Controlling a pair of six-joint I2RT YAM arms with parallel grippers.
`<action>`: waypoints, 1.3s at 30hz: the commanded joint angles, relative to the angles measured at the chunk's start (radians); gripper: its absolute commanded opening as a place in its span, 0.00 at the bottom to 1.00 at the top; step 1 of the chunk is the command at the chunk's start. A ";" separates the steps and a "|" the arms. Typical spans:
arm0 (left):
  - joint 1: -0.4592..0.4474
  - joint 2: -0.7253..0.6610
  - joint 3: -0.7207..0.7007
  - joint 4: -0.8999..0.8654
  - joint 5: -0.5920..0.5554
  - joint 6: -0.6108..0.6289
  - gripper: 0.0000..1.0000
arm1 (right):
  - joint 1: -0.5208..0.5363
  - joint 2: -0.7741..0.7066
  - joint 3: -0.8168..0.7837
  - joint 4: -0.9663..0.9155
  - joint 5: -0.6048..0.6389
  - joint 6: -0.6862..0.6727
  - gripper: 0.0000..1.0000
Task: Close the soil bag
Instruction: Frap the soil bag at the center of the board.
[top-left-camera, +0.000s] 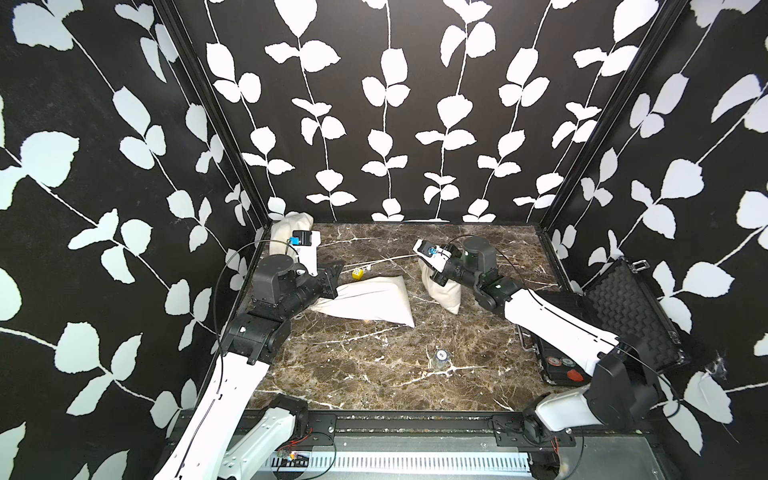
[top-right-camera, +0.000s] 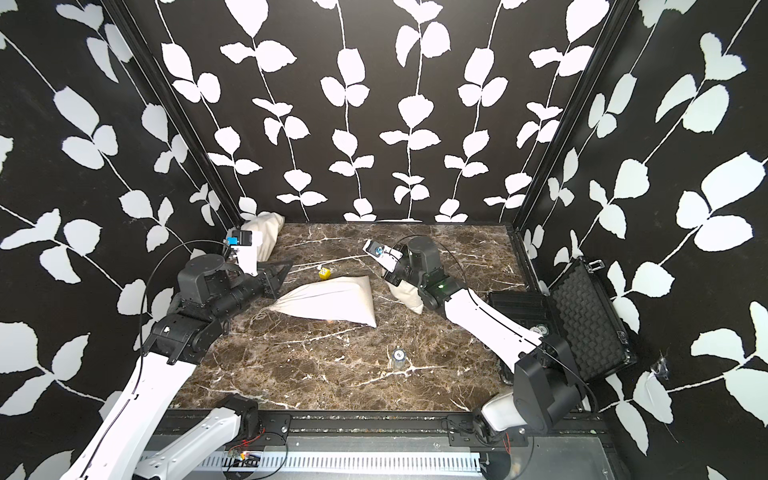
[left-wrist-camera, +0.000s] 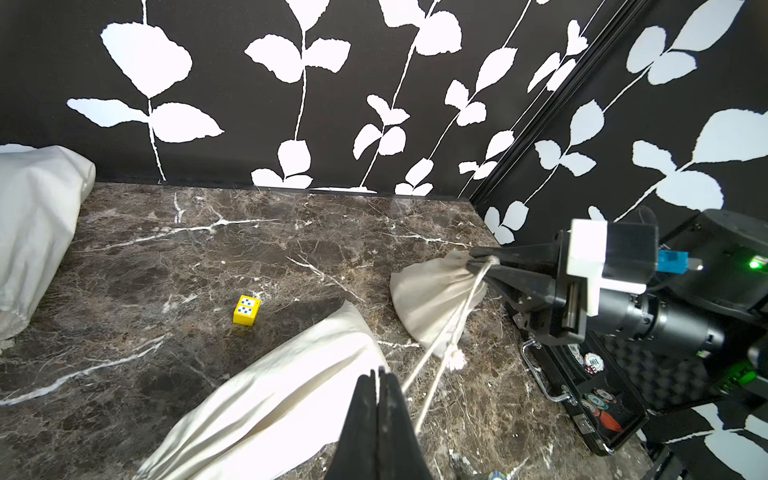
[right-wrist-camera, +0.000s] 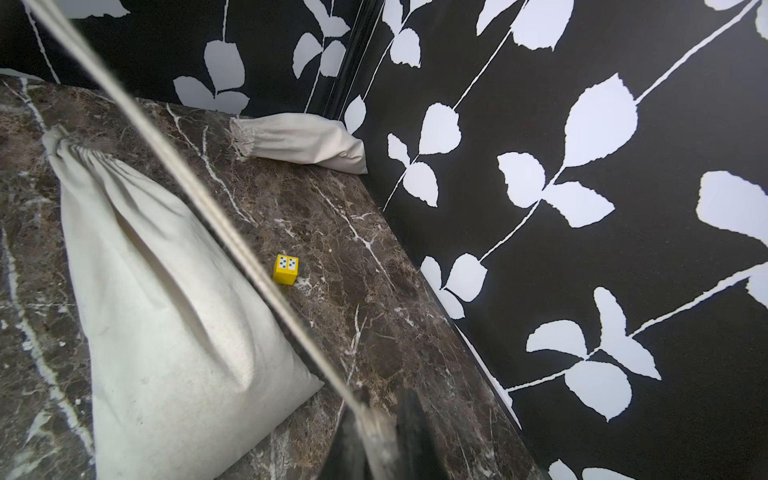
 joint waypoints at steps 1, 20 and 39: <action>0.051 -0.070 -0.003 0.027 -0.208 0.024 0.00 | -0.159 0.102 -0.059 -0.132 0.352 0.048 0.10; -0.199 0.201 -0.223 0.369 -0.163 0.137 0.36 | -0.076 0.014 -0.015 -0.067 -0.099 0.246 0.00; -0.321 0.628 -0.026 0.648 0.140 0.385 0.75 | -0.070 -0.006 -0.082 -0.014 -0.163 0.285 0.04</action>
